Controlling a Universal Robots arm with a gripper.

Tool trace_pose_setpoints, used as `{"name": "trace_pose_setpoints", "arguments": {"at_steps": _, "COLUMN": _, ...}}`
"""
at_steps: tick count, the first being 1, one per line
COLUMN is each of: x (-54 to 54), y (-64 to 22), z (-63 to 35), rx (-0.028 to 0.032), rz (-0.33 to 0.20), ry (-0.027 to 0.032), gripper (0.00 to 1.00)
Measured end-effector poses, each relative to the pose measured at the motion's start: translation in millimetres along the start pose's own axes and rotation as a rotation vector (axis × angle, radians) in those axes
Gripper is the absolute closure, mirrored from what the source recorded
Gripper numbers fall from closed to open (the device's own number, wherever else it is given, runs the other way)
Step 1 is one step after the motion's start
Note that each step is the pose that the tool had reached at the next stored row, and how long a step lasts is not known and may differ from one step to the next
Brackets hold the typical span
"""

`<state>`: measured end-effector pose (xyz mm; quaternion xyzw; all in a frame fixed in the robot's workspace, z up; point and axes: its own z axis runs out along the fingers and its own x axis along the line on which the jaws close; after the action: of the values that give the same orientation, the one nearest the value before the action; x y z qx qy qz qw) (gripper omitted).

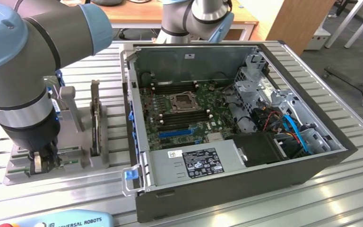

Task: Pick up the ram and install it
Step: 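Pick up the ram and move it above insertion slot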

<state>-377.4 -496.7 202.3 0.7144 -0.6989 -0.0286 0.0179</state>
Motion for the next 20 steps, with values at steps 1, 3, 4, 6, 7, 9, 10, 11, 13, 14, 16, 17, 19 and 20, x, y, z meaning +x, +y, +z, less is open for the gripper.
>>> {"name": "trace_pose_setpoints", "arguments": {"at_steps": 1, "x": 0.0, "y": 0.0, "z": -0.6, "rx": -0.0001, "rz": 0.000, "ry": 0.0001, "gripper": 0.89}}
{"name": "trace_pose_setpoints", "arguments": {"at_steps": 3, "x": 0.0, "y": 0.1, "z": -1.9, "rx": 0.0000, "rz": 0.000, "ry": 0.0001, "gripper": 0.89}}
{"name": "trace_pose_setpoints", "arguments": {"at_steps": 4, "x": 0.0, "y": 0.2, "z": -2.6, "rx": 0.0000, "rz": 0.000, "ry": 0.0000, "gripper": 0.89}}
{"name": "trace_pose_setpoints", "arguments": {"at_steps": 6, "x": -0.1, "y": 0.3, "z": -4.4, "rx": 0.0000, "rz": 0.000, "ry": 0.0000, "gripper": 0.89}}
{"name": "trace_pose_setpoints", "arguments": {"at_steps": 7, "x": -0.1, "y": 0.3, "z": -5.3, "rx": 0.0001, "rz": 0.000, "ry": 0.0000, "gripper": 0.89}}
{"name": "trace_pose_setpoints", "arguments": {"at_steps": 9, "x": -0.1, "y": 0.4, "z": -7.4, "rx": 0.0001, "rz": 0.000, "ry": 0.0000, "gripper": 0.89}}
{"name": "trace_pose_setpoints", "arguments": {"at_steps": 10, "x": -0.2, "y": 0.5, "z": -8.5, "rx": 0.0001, "rz": 0.000, "ry": 0.0000, "gripper": 0.89}}
{"name": "trace_pose_setpoints", "arguments": {"at_steps": 11, "x": -0.2, "y": 0.5, "z": -10.1, "rx": 0.0000, "rz": 0.000, "ry": 0.0001, "gripper": 0.89}}
{"name": "trace_pose_setpoints", "arguments": {"at_steps": 13, "x": -0.2, "y": 0.5, "z": -13.6, "rx": 0.0001, "rz": 0.000, "ry": 0.0000, "gripper": 0.89}}
{"name": "trace_pose_setpoints", "arguments": {"at_steps": 14, "x": -0.2, "y": 0.5, "z": -15.5, "rx": 0.0000, "rz": 0.000, "ry": 0.0001, "gripper": 0.89}}
{"name": "trace_pose_setpoints", "arguments": {"at_steps": 16, "x": -0.3, "y": 0.5, "z": -19.7, "rx": -0.0001, "rz": 0.000, "ry": 0.0000, "gripper": 0.89}}
{"name": "trace_pose_setpoints", "arguments": {"at_steps": 17, "x": -0.3, "y": 0.5, "z": -21.8, "rx": 0.0000, "rz": 0.000, "ry": 0.0000, "gripper": 0.89}}
{"name": "trace_pose_setpoints", "arguments": {"at_steps": 19, "x": -0.4, "y": 0.6, "z": -26.3, "rx": 0.0001, "rz": 0.000, "ry": 0.0000, "gripper": 0.89}}
{"name": "trace_pose_setpoints", "arguments": {"at_steps": 20, "x": -0.5, "y": 0.6, "z": -28.7, "rx": 0.0001, "rz": 0.000, "ry": -0.0001, "gripper": 0.89}}
